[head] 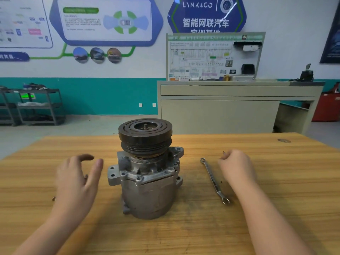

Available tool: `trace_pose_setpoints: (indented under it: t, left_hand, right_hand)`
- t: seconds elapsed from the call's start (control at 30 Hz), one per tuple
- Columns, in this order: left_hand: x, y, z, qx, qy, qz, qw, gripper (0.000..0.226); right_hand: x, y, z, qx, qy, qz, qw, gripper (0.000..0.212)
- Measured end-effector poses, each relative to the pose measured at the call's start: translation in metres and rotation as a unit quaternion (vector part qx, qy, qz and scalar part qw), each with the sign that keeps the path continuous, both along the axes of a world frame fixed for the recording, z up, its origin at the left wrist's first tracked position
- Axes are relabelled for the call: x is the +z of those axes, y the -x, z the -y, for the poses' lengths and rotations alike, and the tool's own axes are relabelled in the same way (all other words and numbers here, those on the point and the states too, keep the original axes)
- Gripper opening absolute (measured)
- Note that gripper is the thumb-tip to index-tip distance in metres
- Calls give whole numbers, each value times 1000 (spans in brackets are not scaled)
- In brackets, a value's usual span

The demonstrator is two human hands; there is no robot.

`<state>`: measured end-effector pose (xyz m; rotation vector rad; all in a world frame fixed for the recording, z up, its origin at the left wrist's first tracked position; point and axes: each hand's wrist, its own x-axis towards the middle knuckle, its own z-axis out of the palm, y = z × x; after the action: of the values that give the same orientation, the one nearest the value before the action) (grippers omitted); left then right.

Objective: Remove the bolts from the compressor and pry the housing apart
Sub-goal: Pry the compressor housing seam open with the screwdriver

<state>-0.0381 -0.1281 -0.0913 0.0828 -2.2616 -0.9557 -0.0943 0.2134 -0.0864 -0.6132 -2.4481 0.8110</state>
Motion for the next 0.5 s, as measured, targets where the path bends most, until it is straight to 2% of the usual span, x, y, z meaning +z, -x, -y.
trace_pose_setpoints:
  t: [0.07,0.13,0.23,0.3,0.4,0.47,0.5]
  left_hand:
    - [14,-21,-29,-144,-98,14,985,92]
    - [18,-31,-52,-209,-115,50,970,109]
    - [18,-27,-65,-190,-103,37,976,130]
    - [19,-21,-64,-171,-58,32,983,126]
    - [20,-14,-54,-217,-38,37,975,111]
    - [20,-9,-47,-245,-44,45,967,113]
    - [19,-9,-45,-250,-49,50,966,119]
  right_hand:
    - [-1,-1,-15,-50,-10,61,997,21]
    - [-6,-1,-23,-62,-11,166,984,30]
    - [-12,3,-23,-45,-18,273,961,33]
    - [-15,6,-21,-35,-14,294,955,28]
    - [-12,2,-19,-35,-6,233,972,22]
    - [1,-8,-11,32,74,88,993,20]
    - [12,-19,-3,98,140,9,985,17]
